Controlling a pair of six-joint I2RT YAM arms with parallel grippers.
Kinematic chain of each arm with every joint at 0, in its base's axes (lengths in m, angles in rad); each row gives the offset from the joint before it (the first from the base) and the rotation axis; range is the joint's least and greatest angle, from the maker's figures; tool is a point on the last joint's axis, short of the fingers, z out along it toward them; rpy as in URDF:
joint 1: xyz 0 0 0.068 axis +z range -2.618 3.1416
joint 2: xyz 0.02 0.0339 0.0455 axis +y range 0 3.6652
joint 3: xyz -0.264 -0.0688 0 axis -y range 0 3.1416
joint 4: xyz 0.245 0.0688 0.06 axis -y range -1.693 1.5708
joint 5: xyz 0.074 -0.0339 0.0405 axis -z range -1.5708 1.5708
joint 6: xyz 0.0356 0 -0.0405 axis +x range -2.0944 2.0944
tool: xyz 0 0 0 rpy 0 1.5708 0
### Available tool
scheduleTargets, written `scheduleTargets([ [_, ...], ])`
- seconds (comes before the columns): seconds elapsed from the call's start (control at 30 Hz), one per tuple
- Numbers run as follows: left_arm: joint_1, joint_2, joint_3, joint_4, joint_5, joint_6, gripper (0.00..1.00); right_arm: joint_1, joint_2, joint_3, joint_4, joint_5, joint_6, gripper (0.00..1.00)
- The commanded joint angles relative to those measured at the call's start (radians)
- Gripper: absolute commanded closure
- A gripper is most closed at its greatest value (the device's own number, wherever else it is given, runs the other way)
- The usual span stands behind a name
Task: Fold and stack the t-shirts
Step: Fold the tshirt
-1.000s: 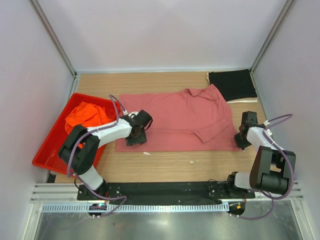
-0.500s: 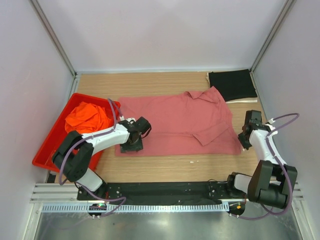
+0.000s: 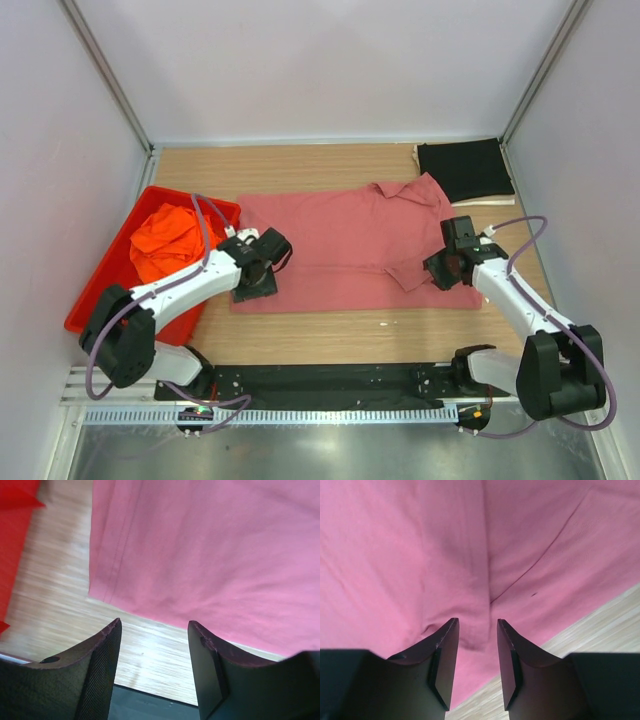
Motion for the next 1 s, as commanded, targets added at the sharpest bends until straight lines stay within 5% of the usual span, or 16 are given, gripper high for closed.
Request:
scheduleTargets([
  [0.0, 0.011, -0.044, 0.109, -0.049, -0.092, 0.019, 0.42, 0.051, 0.026, 0.014, 0.051, -0.061, 0.137, 0.57],
  [0.4, 0.12, -0.033, 0.211, 0.015, -0.003, 0.157, 0.41, 0.126, 0.002, -0.061, 0.042, -0.065, 0.321, 0.54],
  [0.97, 0.138, -0.003, 0.172, 0.059, 0.028, 0.169, 0.43, 0.143, 0.027, -0.118, 0.134, -0.063, 0.348, 0.55],
])
